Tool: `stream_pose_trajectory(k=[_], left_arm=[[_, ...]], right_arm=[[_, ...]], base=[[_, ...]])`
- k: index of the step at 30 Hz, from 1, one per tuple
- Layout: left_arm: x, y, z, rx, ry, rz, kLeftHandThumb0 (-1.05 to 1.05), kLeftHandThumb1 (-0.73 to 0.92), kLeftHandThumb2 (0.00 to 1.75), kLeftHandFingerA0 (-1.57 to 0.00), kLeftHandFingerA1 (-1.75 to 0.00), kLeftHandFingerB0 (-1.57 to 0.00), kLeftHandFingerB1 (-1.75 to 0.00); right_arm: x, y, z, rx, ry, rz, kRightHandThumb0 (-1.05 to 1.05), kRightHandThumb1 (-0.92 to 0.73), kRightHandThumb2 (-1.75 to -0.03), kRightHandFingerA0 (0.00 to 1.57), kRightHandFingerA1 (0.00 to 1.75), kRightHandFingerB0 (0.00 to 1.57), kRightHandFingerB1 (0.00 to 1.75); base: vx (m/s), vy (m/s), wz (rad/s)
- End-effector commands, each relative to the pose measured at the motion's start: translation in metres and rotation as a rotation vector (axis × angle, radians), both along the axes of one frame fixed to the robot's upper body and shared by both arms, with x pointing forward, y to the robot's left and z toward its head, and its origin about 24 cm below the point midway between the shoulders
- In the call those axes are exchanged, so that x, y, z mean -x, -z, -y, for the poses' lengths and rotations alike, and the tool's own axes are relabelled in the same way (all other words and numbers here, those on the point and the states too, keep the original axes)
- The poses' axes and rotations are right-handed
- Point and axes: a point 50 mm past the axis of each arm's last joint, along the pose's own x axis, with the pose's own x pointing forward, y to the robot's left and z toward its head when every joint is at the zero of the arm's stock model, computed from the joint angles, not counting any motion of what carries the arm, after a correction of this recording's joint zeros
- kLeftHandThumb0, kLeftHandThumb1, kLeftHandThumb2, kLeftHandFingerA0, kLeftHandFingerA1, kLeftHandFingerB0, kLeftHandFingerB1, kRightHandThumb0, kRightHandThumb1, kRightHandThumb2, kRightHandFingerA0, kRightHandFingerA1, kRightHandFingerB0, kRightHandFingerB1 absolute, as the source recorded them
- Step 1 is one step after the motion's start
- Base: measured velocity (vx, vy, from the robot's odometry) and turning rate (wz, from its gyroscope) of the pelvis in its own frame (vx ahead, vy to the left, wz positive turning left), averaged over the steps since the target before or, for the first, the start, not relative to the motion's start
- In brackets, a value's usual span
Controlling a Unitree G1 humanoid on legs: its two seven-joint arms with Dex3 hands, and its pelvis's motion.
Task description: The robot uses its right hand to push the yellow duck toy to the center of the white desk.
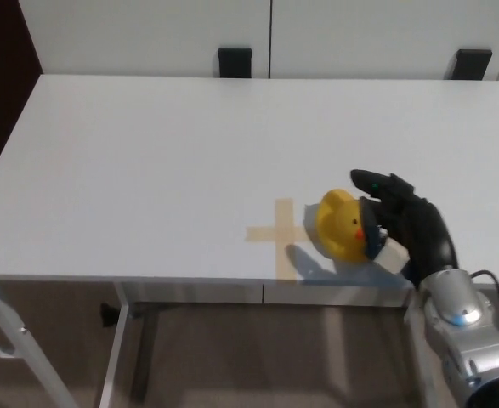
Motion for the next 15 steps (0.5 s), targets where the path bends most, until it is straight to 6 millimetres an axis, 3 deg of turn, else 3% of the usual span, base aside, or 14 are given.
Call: stream_pose_trajectory(k=[1,8,15], left_arm=[[-0.001,-0.003,-0.003,-0.009,0.017,0.034,-0.11,0.67,0.69,-0.88,-0.64,-0.88,-0.60],[0.000,-0.002,-0.002,-0.013,0.009,0.030,-0.12,0.66,0.67,-0.90,-0.66,-0.90,-0.59],[0.000,-0.002,-0.002,-0.010,0.007,0.027,-0.12,0.67,0.66,-0.89,-0.64,-0.90,-0.59]], right_arm=[[0.007,0.017,-0.010,0.000,0.005,-0.104,-0.92,-0.92,-0.81,0.16,0.45,0.26,0.38],[0.009,0.018,-0.026,-0.041,0.010,-0.110,-0.93,-0.91,-0.81,0.09,0.44,0.21,0.37],[0.009,0.018,-0.027,-0.041,0.014,-0.112,-0.92,-0.92,-0.80,0.09,0.43,0.21,0.36]], base=[[0.00,0.000,0.00],[0.00,0.000,0.00],[0.00,0.000,0.00]])
